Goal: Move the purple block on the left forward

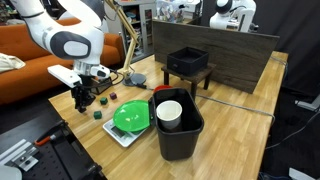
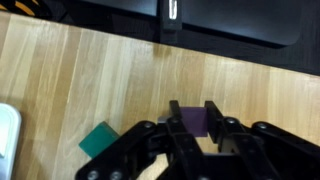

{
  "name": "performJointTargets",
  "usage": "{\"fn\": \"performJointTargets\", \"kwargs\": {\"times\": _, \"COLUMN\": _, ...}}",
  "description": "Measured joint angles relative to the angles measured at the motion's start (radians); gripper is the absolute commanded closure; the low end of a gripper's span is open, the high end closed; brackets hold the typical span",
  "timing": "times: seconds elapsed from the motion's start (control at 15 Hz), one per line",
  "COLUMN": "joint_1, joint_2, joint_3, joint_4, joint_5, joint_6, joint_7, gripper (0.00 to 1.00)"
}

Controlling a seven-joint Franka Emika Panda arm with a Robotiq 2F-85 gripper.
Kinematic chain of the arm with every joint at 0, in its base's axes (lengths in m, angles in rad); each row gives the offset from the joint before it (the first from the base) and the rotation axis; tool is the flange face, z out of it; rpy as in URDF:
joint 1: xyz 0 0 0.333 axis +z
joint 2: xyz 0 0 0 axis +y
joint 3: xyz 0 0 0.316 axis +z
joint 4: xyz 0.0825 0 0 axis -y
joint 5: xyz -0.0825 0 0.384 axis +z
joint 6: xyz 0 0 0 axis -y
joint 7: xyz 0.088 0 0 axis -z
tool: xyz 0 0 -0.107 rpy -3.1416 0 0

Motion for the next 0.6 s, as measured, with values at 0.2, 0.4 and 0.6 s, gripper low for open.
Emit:
{"fn": "performJointTargets", "kwargs": {"times": 0.2, "joint_1": -0.045, "joint_2": -0.085, "joint_3": 0.039, "joint_4": -0.082, "joint_5": 0.162, "joint_6": 0.003, "joint_7": -0.082, "gripper": 0.93}}
{"fn": "performJointTargets", "kwargs": {"times": 0.4, "joint_1": -0.069, "joint_2": -0.196, "joint_3": 0.052, "joint_4": -0.159, "joint_5": 0.330, "joint_6": 0.003, "joint_7": -0.171, "gripper": 0.93}}
{"fn": "performJointTargets", "kwargs": {"times": 0.6, "joint_1": -0.067, "joint_2": -0.285, "joint_3": 0.041, "joint_4": -0.205, "joint_5": 0.406, "joint_6": 0.002, "joint_7": -0.189, "gripper": 0.93}}
